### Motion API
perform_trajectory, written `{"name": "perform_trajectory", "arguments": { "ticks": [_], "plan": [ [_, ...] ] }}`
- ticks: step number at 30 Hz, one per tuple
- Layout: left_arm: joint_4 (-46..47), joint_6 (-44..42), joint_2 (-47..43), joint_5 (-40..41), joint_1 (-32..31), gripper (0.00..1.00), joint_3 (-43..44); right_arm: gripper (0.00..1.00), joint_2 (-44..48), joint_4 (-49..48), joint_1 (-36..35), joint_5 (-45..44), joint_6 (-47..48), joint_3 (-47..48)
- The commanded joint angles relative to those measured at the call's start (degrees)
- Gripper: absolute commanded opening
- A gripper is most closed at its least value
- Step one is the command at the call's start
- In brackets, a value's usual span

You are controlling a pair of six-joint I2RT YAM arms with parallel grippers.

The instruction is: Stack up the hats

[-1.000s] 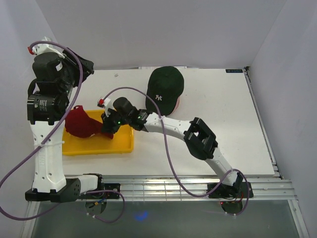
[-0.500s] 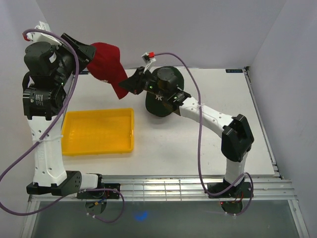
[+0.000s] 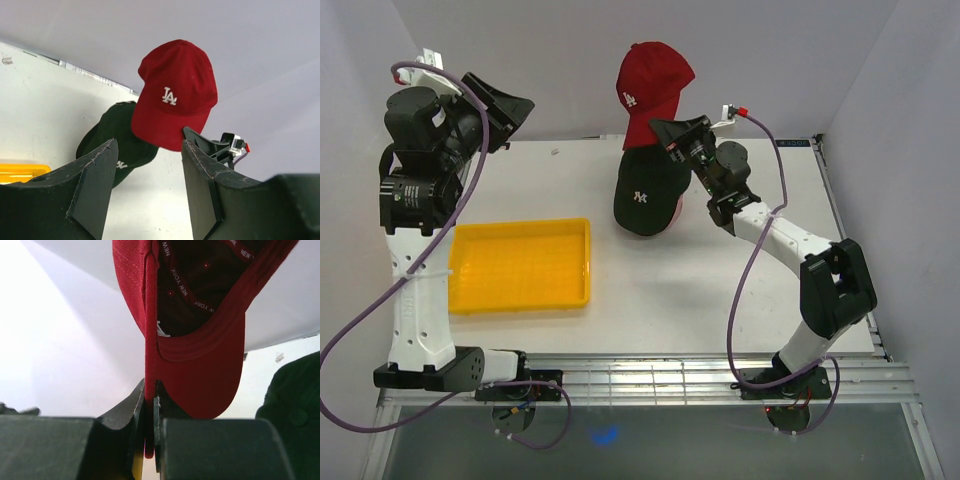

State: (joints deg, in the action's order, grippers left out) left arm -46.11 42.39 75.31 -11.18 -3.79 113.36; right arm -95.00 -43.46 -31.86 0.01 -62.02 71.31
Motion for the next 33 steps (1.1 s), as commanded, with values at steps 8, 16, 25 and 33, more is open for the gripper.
{"name": "perform_trajectory", "arguments": {
  "ticks": [8, 16, 25, 33],
  "plan": [
    [2.42, -0.56, -2.01, -3.23, -1.39, 0.65, -4.72, 0.08, 0.7, -25.25, -0.4, -9.5, -21.47, -10.48],
    [3.57, -1.43, -3.15, -4.99, -2.01, 0.65, -9.29, 0.08, -3.52, -41.76, -1.1, -12.75, -28.85, -19.27],
    [5.15, -1.87, -4.38, -5.34, -2.18, 0.65, -13.07, 0.08, -6.51, -50.04, -1.72, -13.63, -31.32, -24.63],
    [7.78, -1.79, -5.26, -6.92, -2.18, 0.66, -20.44, 0.08, -11.52, -60.75, -2.77, -15.57, -33.51, -27.36]
  ]
}}
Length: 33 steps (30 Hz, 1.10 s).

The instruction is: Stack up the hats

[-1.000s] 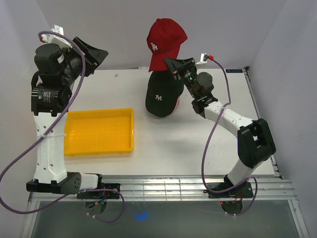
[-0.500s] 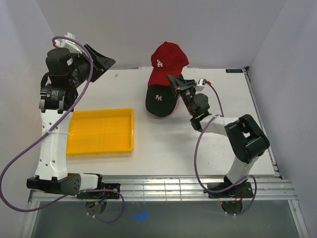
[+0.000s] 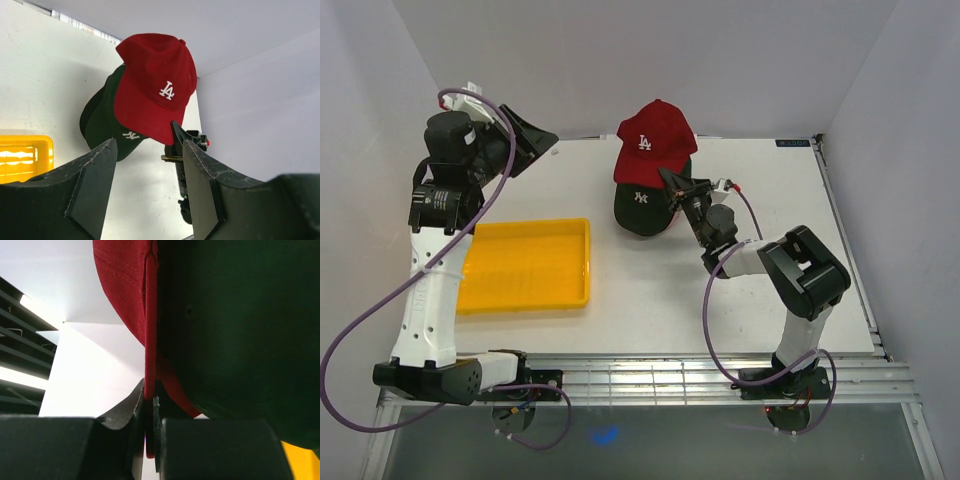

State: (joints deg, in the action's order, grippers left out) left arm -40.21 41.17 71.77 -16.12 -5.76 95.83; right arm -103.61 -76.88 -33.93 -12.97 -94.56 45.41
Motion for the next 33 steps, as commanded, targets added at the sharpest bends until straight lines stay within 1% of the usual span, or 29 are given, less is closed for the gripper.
{"name": "perform_trajectory", "arguments": {
  "ticks": [1, 2, 3, 6, 7, 13, 17, 23, 29, 33],
  "plan": [
    [2.41, -0.39, -1.72, -2.68, -0.22, 0.66, -4.06, 0.08, -3.87, -28.66, -0.78, -2.5, -1.23, -1.2],
    [3.63, -0.13, -1.89, -3.47, -0.13, 0.66, -5.38, 0.08, -5.62, -29.89, -0.87, -2.5, -1.67, -0.94],
    [4.43, 0.57, -1.98, -5.39, -0.22, 0.66, -8.61, 0.08, -6.42, -31.38, -0.96, -2.5, -2.72, -0.76],
    [6.98, 1.37, -1.89, -9.0, -0.22, 0.64, -13.29, 0.08, -6.6, -31.4, -1.05, -1.27, -2.21, -1.37],
    [7.94, 1.63, -1.81, -9.8, -0.22, 0.63, -16.35, 0.08, -6.43, -31.4, -1.05, -0.83, -1.42, -1.72],
    [11.55, 1.02, 0.12, -13.76, -0.22, 0.6, -23.13, 0.08, -4.85, -31.4, -0.52, -0.48, -1.77, -5.59],
    [12.52, -0.21, 3.37, -17.27, -0.22, 0.6, -24.28, 0.08, -4.32, -31.31, -0.35, 0.58, -1.94, -5.59],
    [14.28, -1.18, 5.75, -19.12, -0.22, 0.61, -25.96, 0.08, -3.96, -31.4, 0.8, 4.18, -1.94, -4.28],
    [14.98, -2.14, 6.81, -20.09, -0.31, 0.63, -25.78, 0.08, -7.21, -31.31, 2.99, 10.77, -5.1, 3.36],
    [14.98, -2.67, 6.89, -20.36, -0.31, 0.63, -25.96, 0.08, -7.31, -30.79, 4.13, 13.57, -4.67, 6.44]
  ]
}}
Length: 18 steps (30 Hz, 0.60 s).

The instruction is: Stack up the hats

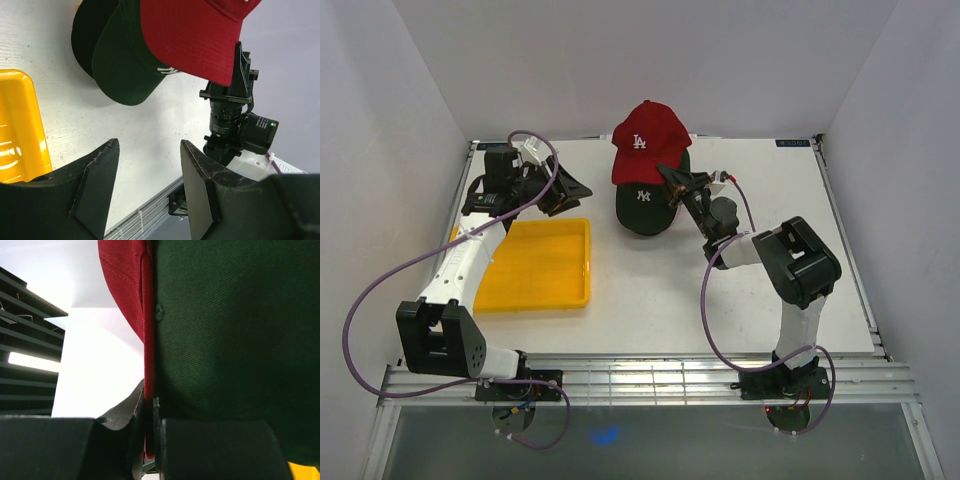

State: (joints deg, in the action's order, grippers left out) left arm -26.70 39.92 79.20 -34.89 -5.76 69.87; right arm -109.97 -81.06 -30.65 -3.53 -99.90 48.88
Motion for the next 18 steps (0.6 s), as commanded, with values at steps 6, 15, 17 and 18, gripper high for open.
{"name": "perform_trajectory", "arguments": {
  "ticks": [6, 15, 17, 18],
  "plan": [
    [1.03, -2.13, -0.45, -1.75, -0.31, 0.63, 0.18, 0.08, -2.0, -26.08, 1.74, 5.99, -0.91, 6.75],
    [0.86, -2.66, 0.17, -2.11, -0.31, 0.63, 0.89, 0.08, -2.79, -27.13, 2.09, 7.66, -2.4, 8.95],
    [0.6, -2.83, 0.34, -1.93, -0.22, 0.63, 1.06, 0.08, -3.23, -27.14, 2.18, 8.45, -2.67, 10.7],
    [0.51, -3.09, 0.26, -1.76, -0.3, 0.63, 1.24, 0.08, -3.4, -27.22, 2.26, 9.15, -2.76, 11.4]
  ]
}}
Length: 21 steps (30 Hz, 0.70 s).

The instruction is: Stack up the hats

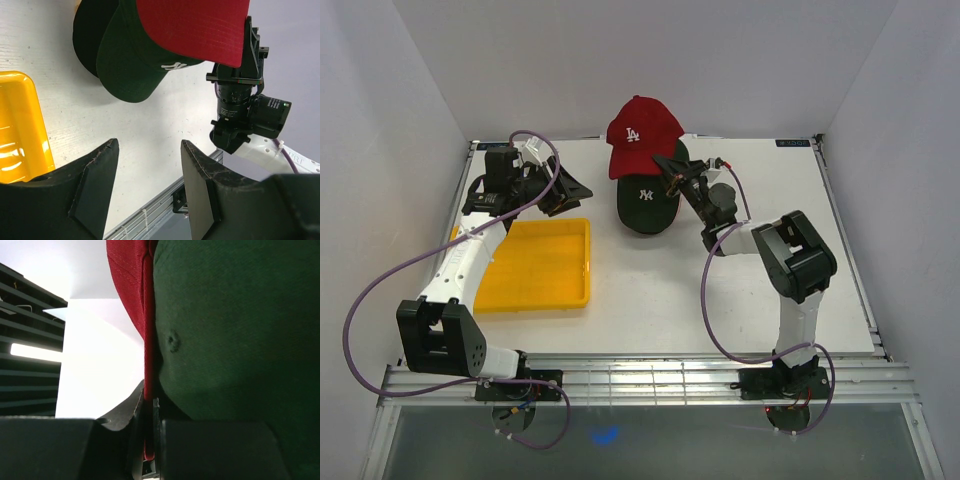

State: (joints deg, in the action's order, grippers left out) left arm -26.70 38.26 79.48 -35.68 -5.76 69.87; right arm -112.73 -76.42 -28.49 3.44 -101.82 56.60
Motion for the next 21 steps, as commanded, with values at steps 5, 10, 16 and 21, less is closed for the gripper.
{"name": "perform_trajectory", "arguments": {
  "ticks": [5, 10, 16, 21],
  "plan": [
    [-0.28, -2.05, -0.03, -0.71, -0.3, 0.63, 1.76, 0.08, -2.84, -30.54, 0.36, 3.68, -2.5, 10.1],
    [-0.9, -2.58, -0.12, -0.53, -0.22, 0.63, 2.2, 0.08, -0.83, -28.61, 0.8, 3.59, -0.85, 10.03],
    [-0.9, -2.4, 0.06, -0.7, -0.31, 0.63, 2.38, 0.08, 1.72, -30.97, 1.86, 2.89, -0.92, 5.9],
    [-0.72, -2.49, -0.12, -0.62, -0.31, 0.63, 2.2, 0.08, 2.69, -31.77, 2.74, 4.46, -0.84, 5.88]
  ]
}}
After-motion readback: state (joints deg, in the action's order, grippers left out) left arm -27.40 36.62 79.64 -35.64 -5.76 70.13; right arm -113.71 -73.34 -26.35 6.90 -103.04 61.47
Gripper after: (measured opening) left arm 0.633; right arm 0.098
